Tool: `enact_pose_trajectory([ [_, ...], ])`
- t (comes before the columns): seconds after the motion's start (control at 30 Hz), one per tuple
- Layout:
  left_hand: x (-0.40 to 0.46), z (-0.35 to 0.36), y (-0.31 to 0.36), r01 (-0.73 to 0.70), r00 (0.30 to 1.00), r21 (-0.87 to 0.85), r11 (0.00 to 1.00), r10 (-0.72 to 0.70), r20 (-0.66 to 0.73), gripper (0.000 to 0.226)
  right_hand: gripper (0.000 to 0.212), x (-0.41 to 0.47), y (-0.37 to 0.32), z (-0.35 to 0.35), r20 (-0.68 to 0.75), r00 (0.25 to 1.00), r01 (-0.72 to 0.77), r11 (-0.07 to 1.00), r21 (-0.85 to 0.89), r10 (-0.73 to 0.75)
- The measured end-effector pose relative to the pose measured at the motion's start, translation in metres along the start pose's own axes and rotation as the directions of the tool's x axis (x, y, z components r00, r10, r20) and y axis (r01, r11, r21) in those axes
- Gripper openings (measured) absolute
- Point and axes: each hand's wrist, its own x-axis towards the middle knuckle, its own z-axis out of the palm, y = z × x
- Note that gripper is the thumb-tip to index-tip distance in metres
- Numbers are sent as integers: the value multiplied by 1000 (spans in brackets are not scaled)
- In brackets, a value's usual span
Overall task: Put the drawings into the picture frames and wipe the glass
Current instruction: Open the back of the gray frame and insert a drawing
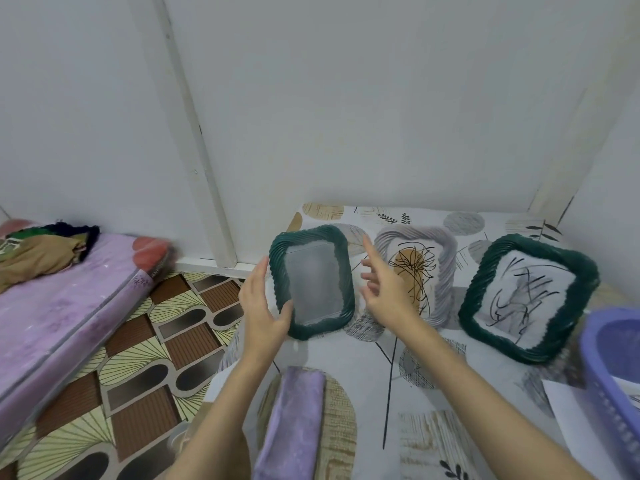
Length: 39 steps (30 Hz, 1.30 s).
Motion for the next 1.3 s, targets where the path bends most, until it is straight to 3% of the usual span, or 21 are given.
enact_pose_trajectory([
  [0.1, 0, 23, 20, -266, 964, 73, 961, 265, 25, 61, 74, -30, 17, -27, -319, 947, 33, 999, 15, -26],
  [0.2, 2, 62, 41, -199, 936, -68, 978, 210, 284, 53, 74, -41, 40, -49, -532, 844, -68, 997, 24, 70],
  [0.3, 3, 95, 59, 91, 880, -137, 986, -15, 476, 64, 83, -39, 47, -60, -454, 873, -169, 984, 58, 177],
  [0.4, 6, 107, 71, 397, 779, -233, 888, -191, 598, 74, 92, -33, 54, -65, -301, 921, -206, 966, 159, 246],
  [0.5, 7, 106, 73, 503, 759, -277, 819, -266, 594, 73, 95, -34, 57, -70, -248, 916, -267, 940, 213, 316],
  [0.63, -8, 93, 74, 467, 799, -252, 847, -283, 531, 61, 91, -51, 59, -76, -237, 924, -269, 951, 153, 299],
  [0.8, -34, 64, 80, 507, 804, -325, 798, -302, 512, 20, 80, -89, 45, -83, -158, 936, -283, 939, 197, 315],
  [0.93, -55, 45, 104, 321, 871, -367, 873, -120, 477, 19, 61, -116, 19, -89, -332, 926, -162, 984, 71, 176],
  [1.07, -89, 46, 128, 161, 900, -375, 913, 20, 436, 21, 47, -137, -19, -98, -340, 938, -40, 995, 88, 67],
  [1.2, -126, 56, 139, 87, 863, -347, 934, 104, 494, 29, 69, -151, -22, -104, -321, 943, -93, 996, 14, 93],
  [1.3, -144, 56, 141, 74, 828, -370, 926, 150, 540, 30, 62, -168, -12, -110, -372, 914, -180, 984, -15, 161],
])
